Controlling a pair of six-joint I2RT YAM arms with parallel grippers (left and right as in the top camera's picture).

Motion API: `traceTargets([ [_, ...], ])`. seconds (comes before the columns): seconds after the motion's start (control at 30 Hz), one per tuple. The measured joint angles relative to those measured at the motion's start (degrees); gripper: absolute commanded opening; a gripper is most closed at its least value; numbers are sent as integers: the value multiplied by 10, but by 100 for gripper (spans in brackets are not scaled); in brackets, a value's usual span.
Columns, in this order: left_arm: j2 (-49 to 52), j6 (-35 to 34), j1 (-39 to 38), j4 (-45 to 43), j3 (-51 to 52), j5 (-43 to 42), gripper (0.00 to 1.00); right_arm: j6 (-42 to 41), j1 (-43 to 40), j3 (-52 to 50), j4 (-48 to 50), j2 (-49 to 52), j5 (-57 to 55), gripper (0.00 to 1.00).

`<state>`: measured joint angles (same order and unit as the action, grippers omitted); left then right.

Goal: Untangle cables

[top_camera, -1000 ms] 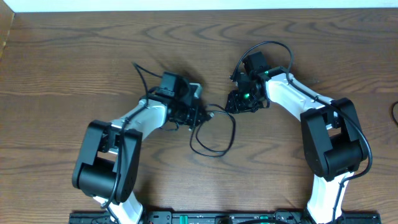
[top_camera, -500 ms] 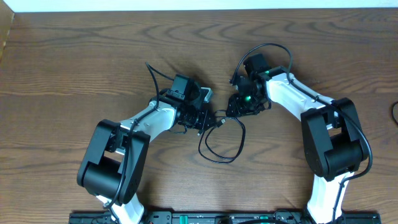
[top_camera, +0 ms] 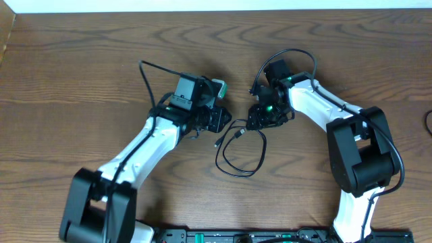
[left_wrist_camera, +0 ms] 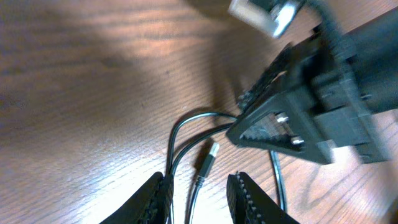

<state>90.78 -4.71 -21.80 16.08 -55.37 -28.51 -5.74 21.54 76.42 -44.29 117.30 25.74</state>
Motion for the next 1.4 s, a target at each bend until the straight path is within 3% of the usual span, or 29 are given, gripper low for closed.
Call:
traceTargets([
  [0.23,-74,0,0,8,0,2,34,2,25,-24,24,-13,2,43],
  [0.3,-94,0,0,12,0,2,34,3,33,-26,26,-13,3,37],
  [0.37,-113,0,0,18,0,3,34,4,40,-27,28,-13,2,11],
  [0.43,-130,0,0,24,0,4,34,7,45,-31,28,-12,-4,1],
  [0.97,-156,0,0,61,0,4,35,-101,40,-28,78,-8,-44,1],
  [1.4,-156,0,0,78,0,6,35,-143,-130,24,45,9,-126,1],
])
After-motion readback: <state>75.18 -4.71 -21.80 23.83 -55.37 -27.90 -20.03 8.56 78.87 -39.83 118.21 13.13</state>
